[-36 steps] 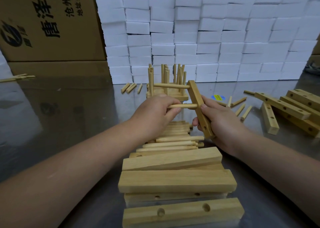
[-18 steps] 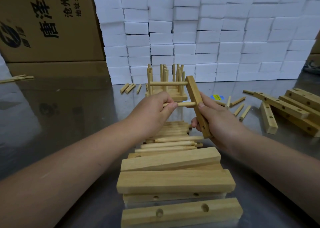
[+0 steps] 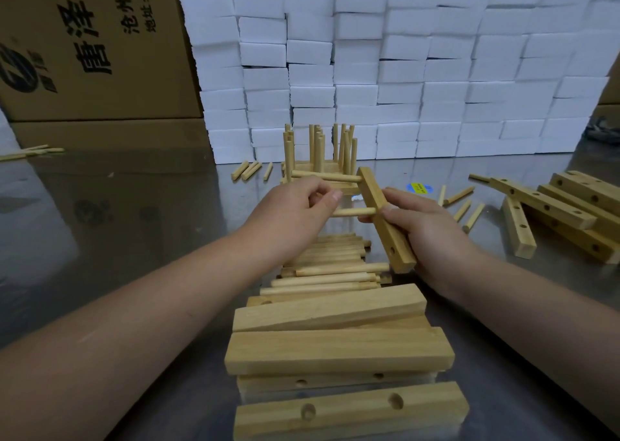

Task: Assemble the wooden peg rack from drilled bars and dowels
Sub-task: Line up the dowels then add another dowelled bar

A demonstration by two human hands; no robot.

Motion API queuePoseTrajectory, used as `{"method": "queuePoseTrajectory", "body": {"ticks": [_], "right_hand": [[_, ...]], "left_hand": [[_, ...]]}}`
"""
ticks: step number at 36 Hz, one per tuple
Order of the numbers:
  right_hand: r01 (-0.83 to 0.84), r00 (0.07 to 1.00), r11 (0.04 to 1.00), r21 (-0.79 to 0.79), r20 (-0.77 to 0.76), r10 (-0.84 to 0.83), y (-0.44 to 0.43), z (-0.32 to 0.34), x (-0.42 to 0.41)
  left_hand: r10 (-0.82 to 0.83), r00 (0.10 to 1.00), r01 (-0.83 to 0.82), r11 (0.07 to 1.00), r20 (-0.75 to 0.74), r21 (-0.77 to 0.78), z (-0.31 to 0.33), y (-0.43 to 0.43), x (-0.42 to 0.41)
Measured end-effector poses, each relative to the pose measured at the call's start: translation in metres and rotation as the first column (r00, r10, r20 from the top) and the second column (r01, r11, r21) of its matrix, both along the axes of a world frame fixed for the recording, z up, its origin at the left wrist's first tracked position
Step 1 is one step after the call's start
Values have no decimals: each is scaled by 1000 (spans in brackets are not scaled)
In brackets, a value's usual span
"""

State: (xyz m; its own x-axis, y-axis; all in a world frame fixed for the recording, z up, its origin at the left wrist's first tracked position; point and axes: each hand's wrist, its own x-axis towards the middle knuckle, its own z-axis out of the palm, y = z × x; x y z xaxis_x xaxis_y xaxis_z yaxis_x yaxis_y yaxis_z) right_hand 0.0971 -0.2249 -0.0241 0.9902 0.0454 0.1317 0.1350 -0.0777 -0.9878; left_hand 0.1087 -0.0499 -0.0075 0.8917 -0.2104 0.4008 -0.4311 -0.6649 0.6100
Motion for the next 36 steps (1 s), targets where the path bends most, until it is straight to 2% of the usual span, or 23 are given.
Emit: {"method": "queuePoseTrajectory", "body": {"ticks": [4,7,10,13,18,20,22,24,26,29,32,36], "right_hand": [[18,998,994,108,-57,-12,-2,-1,5],[42,998,993,106,-60,-35,-4,-3,7],[69,997,997,46,-33,-68,-5,-5,7],[79,997,997,7,-17,-79,-5,-6,8],[114,993,993,5,-1,-114,-5,-10,11],[149,989,988,30,-7,-149,-7,-10,14],[169,986,984,59,-22,-167,-9,-10,16],[164,986,983,79,-26,-162,-9,-10,17],[132,991,987,87,-23,-131,-8,-11,16],[81,997,991,111,-12,-80,-6,-10,14],[58,998,989,136,-13,-57,-4,-10,11],[10,999,982,189,-32,-4,-3,-9,9]], "left_hand": [[15,1000,-14,997,7,-73,0,2,4],[7,999,-5,999,39,-51,0,3,5],[6,989,-27,990,147,141,-3,2,5],[-22,960,-91,918,279,385,-5,2,6],[-49,913,-208,799,405,565,-2,6,11],[-17,905,-256,777,425,575,0,10,13],[32,922,-225,855,385,468,0,11,13],[66,958,-132,966,278,223,2,7,9],[42,990,-41,999,132,-11,3,2,6],[-43,998,29,964,-49,-263,6,-4,3],[-179,969,66,850,-169,-523,8,-7,1],[-219,956,58,795,-196,-604,7,-6,1]]}}
